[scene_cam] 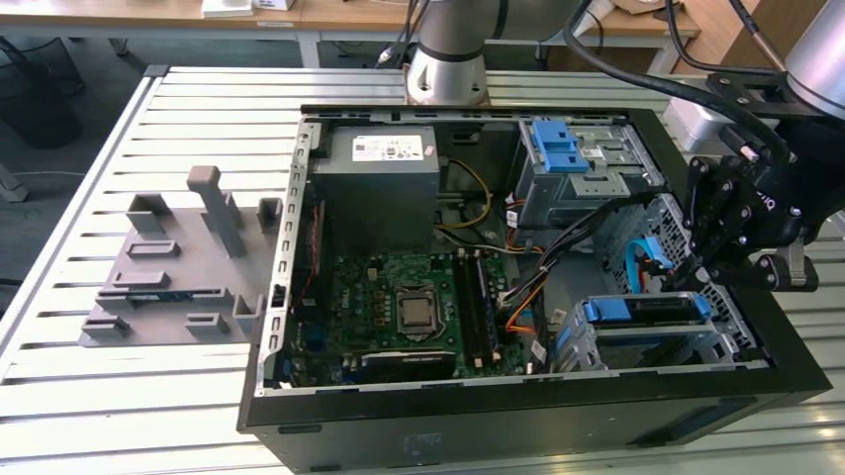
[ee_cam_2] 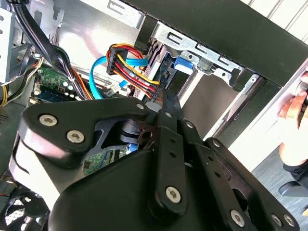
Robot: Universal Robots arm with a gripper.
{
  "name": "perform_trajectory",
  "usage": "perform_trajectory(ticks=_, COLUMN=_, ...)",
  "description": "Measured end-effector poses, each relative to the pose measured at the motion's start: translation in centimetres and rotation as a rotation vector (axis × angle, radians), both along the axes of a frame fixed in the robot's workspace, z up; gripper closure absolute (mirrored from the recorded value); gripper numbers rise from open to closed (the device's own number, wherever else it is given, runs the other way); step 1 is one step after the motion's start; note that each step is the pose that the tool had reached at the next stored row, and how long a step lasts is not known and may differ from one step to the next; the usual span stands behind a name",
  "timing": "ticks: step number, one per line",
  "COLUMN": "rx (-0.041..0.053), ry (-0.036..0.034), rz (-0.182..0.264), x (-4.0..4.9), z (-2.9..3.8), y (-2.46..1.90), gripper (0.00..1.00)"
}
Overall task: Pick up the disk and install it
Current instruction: 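Insert the first disk wire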
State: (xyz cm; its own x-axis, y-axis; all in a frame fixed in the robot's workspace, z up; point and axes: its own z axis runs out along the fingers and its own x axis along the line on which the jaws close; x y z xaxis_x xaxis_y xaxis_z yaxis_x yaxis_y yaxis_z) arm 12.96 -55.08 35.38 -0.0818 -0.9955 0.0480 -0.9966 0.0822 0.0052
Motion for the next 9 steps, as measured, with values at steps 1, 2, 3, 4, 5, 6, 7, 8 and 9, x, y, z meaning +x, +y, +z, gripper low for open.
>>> perform_trajectory(ticks=1, rx=0.0000, ry=0.0000, rz=0.000, x=0.00, z=0.00, y=0.00, gripper=0.89)
perform_trajectory(ticks=2, rx=0.0000, ry=0.0000, rz=0.000, x=0.00, z=0.00, y=0.00, gripper=0.89)
perform_trajectory(ticks=3, rx=-0.0001, ry=0.0000, rz=0.000, x=0.00, z=0.01, y=0.00, gripper=0.89)
perform_trajectory(ticks=4, rx=0.0000, ry=0.0000, rz=0.000, x=0.00, z=0.01, y=0.00, gripper=0.89)
perform_trajectory(ticks=5, rx=-0.0001, ry=0.0000, rz=0.000, x=0.00, z=0.01, y=0.00, gripper=0.89)
perform_trajectory(ticks=6, rx=0.0000, ry=0.0000, rz=0.000, x=0.00, z=0.01, y=0.00, gripper=0.89)
perform_trajectory(ticks=7, rx=0.0000, ry=0.0000, rz=0.000, x=0.00, z=0.01, y=0.00, gripper=0.89)
perform_trajectory(ticks=8, rx=-0.0001, ry=0.0000, rz=0.000, x=0.00, z=0.02, y=0.00, gripper=0.89)
perform_trajectory(ticks=9, rx=0.0000, ry=0.0000, rz=0.000, x=0.00, z=0.02, y=0.00, gripper=0.89)
